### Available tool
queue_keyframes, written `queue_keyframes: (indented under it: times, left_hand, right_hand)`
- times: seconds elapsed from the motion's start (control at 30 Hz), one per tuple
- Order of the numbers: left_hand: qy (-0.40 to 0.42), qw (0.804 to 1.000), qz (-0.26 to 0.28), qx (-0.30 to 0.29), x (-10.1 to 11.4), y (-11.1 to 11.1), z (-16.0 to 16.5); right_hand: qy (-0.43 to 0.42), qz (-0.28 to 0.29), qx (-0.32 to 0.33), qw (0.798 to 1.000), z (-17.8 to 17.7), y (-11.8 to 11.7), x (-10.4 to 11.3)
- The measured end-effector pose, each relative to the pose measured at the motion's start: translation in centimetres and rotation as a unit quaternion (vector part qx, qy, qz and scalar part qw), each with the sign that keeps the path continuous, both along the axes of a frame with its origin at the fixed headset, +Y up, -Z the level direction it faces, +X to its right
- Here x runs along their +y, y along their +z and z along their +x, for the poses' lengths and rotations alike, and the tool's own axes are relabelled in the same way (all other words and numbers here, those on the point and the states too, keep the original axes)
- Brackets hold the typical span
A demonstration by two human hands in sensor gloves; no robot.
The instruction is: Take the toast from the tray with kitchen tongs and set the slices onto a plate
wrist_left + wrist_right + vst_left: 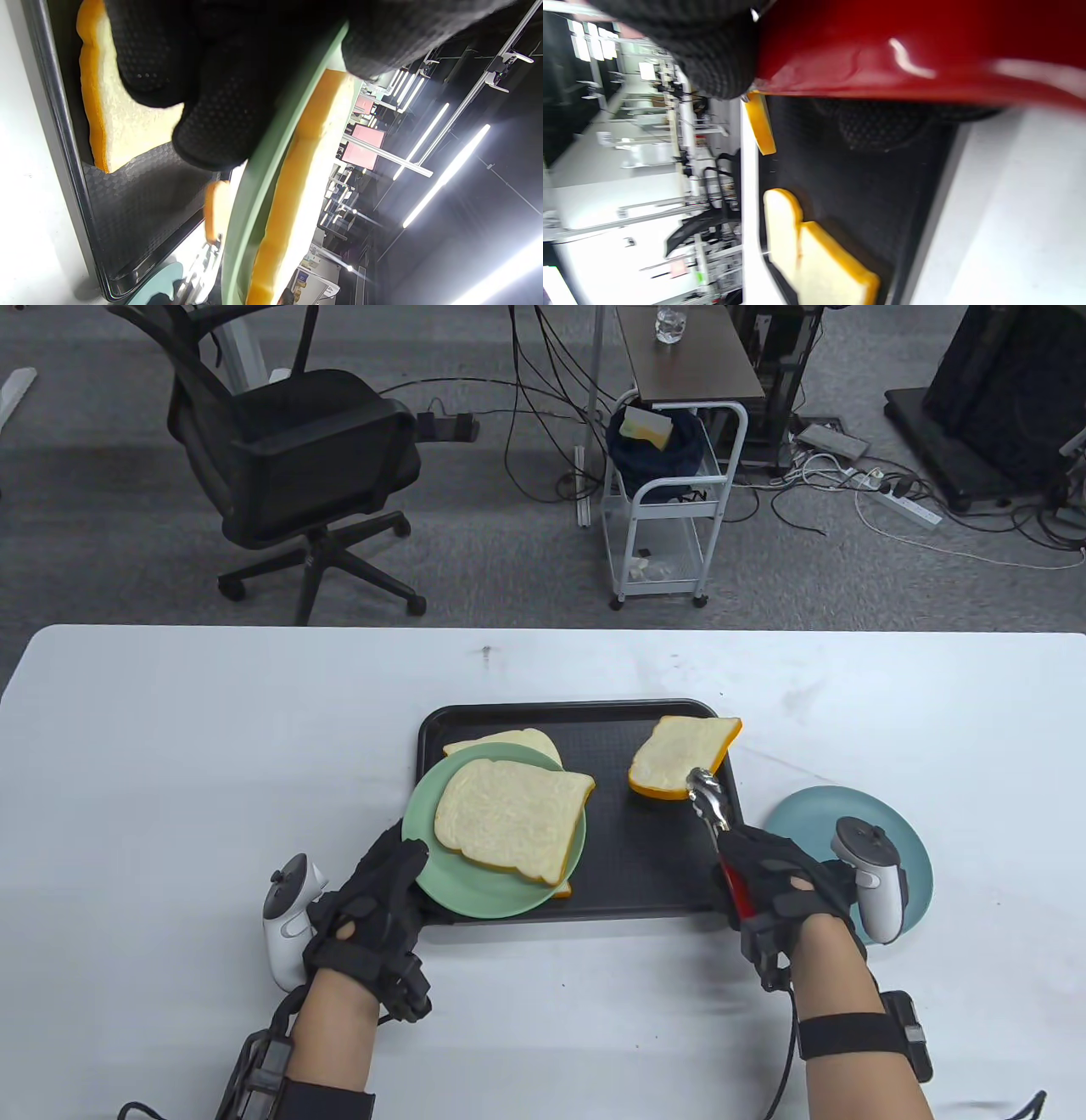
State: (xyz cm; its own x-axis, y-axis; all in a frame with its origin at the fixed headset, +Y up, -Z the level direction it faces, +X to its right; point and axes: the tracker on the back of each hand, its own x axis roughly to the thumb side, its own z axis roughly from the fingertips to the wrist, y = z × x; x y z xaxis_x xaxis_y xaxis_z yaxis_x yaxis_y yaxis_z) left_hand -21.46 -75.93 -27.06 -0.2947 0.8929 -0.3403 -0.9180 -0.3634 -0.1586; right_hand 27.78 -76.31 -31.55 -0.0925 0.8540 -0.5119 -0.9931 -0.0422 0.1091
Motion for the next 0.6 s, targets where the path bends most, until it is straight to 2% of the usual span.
queue_keyframes:
  times: [0.13,0.33,0.43,0.6]
  left_hand:
    - [-0.004,1.0,-0.006,0.004,-0.3,0.0,-0.3]
    - [-0.007,1.0,-0.007,0.01,-0.4,0.0,-0.5]
    - [-0.016,1.0,-0.009,0.012,-0.5,0.0,-0.5]
    - [-0.021,1.0,-0.012,0.018,-0.6,0.1,-0.6]
  right_hand:
    - [-0.068,0.06,0.012,0.996,0.2,1.0,2.4]
    - [-0.104,0.134,0.074,0.983,-1.7,2.6,6.3]
    - [-0.109,0.15,0.121,0.975,-3.6,3.5,7.4]
    - [-0.09,0.146,0.207,0.963,-7.7,4.8,7.6]
